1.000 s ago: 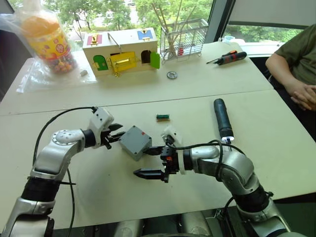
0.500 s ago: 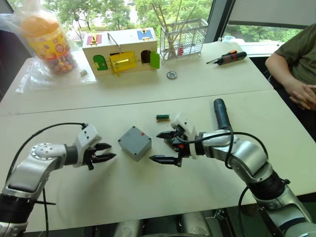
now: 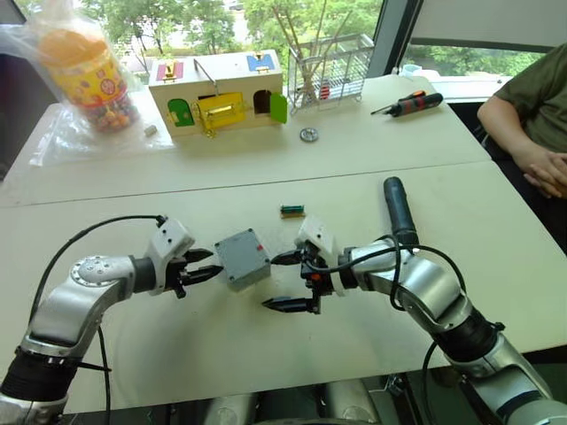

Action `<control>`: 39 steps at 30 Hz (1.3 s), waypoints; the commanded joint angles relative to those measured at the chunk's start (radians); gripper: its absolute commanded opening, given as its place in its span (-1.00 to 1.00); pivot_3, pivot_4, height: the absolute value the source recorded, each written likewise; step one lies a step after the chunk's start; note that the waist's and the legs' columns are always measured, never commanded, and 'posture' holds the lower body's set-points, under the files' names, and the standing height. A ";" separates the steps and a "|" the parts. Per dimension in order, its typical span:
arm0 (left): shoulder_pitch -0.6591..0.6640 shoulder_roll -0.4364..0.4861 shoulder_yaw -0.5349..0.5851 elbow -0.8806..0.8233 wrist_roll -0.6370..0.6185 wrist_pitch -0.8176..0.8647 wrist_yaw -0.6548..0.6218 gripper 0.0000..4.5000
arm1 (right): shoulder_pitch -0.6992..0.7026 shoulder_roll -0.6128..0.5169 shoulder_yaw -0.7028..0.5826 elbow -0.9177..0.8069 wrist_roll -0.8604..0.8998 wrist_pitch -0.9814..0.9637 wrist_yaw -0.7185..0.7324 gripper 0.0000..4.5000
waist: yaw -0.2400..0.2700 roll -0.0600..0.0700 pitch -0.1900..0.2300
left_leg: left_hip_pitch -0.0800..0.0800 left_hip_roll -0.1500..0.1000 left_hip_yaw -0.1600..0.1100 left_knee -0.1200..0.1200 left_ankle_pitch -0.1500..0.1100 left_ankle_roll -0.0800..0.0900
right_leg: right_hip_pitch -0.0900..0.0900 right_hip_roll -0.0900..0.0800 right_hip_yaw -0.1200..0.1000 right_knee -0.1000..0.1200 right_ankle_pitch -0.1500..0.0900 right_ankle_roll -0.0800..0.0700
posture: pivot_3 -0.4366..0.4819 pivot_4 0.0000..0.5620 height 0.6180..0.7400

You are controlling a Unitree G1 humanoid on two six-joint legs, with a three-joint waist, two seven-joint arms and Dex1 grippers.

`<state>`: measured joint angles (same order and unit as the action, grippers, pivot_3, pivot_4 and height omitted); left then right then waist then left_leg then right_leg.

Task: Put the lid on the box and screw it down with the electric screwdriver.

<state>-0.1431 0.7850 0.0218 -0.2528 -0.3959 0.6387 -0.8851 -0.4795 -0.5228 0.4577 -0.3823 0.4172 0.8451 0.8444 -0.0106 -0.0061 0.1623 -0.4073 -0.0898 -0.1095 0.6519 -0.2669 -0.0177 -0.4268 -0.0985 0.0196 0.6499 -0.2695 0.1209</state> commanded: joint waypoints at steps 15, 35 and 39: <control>-0.172 0.097 0.100 -0.014 -0.148 0.078 -0.144 -0.04 | -0.122 -0.009 -0.270 0.176 0.021 -0.120 0.020 0.98 | -0.001 -0.001 0.000 | 0.000 0.000 0.000 0.000 -0.002 0.004 | 0.000 0.001 -0.001 0.000 0.000 0.000 | -0.05 -0.47 1.00; -0.137 0.033 0.096 -0.155 -0.188 0.140 0.005 -0.04 | -0.376 0.222 -0.210 0.953 -0.278 -0.646 0.077 -0.16 | -0.010 0.000 0.000 | 0.000 0.000 0.002 0.000 0.001 -0.001 | -0.002 0.002 0.000 0.001 0.000 0.000 | -0.05 -0.47 1.00; -0.123 0.035 0.101 -0.151 -0.187 0.132 0.018 -0.04 | -0.397 0.238 -0.218 1.012 -0.301 -0.673 0.079 -0.16 | -0.012 0.000 0.000 | 0.000 0.000 0.001 0.000 0.001 -0.002 | -0.002 0.002 0.000 0.001 0.000 0.000 | -0.05 -0.47 1.00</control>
<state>-0.2691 0.8159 0.0938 -0.3769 -0.5795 0.7936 -0.8707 -0.8402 -0.2932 0.2577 0.6277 0.1233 0.1991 0.9213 -0.0222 -0.0065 0.1624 -0.4073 -0.0896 -0.1081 0.6518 -0.2659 -0.0193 -0.4286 -0.0965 0.0199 0.6512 -0.2695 0.1210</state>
